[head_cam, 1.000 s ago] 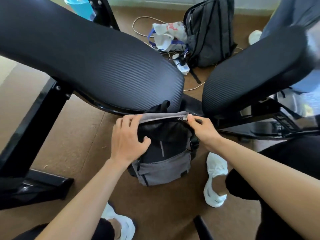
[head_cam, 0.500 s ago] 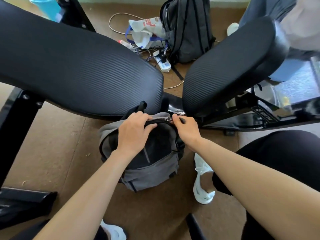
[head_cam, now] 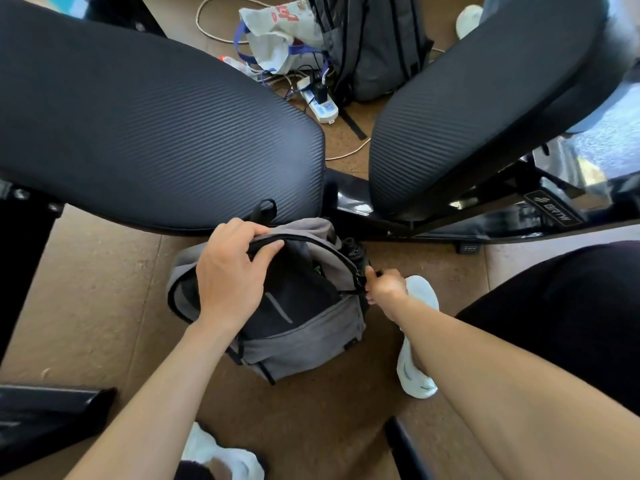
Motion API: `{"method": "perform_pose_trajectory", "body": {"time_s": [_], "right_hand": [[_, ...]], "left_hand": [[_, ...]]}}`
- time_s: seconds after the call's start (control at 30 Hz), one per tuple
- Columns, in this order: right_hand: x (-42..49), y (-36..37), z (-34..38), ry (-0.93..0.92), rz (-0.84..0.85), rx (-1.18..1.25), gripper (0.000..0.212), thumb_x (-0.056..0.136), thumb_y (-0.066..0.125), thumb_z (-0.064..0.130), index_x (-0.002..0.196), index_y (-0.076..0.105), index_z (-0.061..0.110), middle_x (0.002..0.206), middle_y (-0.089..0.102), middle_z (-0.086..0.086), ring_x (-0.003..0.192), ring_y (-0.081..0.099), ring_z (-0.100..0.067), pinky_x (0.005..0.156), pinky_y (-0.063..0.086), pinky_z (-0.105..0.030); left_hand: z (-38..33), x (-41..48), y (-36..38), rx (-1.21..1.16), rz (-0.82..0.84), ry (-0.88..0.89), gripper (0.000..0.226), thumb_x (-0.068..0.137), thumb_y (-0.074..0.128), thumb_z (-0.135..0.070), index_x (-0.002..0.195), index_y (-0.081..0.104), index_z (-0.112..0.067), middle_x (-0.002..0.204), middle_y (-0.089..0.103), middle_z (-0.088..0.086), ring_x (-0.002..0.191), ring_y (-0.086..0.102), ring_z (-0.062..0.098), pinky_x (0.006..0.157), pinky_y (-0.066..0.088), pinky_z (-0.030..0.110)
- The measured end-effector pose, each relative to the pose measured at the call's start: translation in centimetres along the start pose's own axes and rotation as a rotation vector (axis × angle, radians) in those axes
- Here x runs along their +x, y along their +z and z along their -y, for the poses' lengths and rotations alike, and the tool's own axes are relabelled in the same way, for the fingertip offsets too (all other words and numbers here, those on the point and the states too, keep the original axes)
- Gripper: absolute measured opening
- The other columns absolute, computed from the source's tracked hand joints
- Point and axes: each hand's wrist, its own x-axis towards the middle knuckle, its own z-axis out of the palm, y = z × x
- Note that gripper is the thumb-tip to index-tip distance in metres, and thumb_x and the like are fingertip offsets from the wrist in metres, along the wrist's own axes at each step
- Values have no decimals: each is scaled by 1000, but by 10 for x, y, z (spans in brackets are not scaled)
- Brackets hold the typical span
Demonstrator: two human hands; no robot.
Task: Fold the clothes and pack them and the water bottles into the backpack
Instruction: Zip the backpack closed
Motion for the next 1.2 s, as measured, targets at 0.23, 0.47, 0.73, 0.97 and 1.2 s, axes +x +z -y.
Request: {"method": "perform_pose_trajectory", "body": {"time_s": [0.23,0.47,0.73,0.97,1.2], "right_hand": [[-99,-12,0,-98,-241,-84,53,100,44,56,75,63,13,75,63,-5,77,61,-27,76,51,-41],[-98,12,17,-536,12,-322,25,104,49,20,124,65,21,126,64,-4,123,50,-27,103,46,-42],[-93,3,19,-224,244,-304,31,107,42,41,131,56,27,145,47,-10,141,31,-36,114,26,-51],[-98,9,41,132,464,-102,30,109,43,34,92,54,12,78,52,-5,70,52,-19,69,45,-27],[-106,-6,48,58,387,-45,29,108,47,36,106,60,10,79,49,-4,68,45,-18,68,44,-28]], "left_hand": [[3,4,3,49,14,-14,14,91,74,-28,97,70,-16,87,63,-4,87,57,20,68,47,36],[-1,3,9,84,33,9,19,90,76,-28,102,71,-14,87,64,-1,84,54,21,67,44,35],[-3,5,13,22,72,34,19,91,74,-28,104,71,-14,88,63,-4,85,51,18,74,46,36],[4,6,13,17,77,90,18,94,73,-25,107,72,-12,91,66,-1,86,54,21,76,47,36],[9,10,13,5,102,102,21,94,72,-26,112,73,-15,96,68,-1,88,60,23,81,50,45]]}}
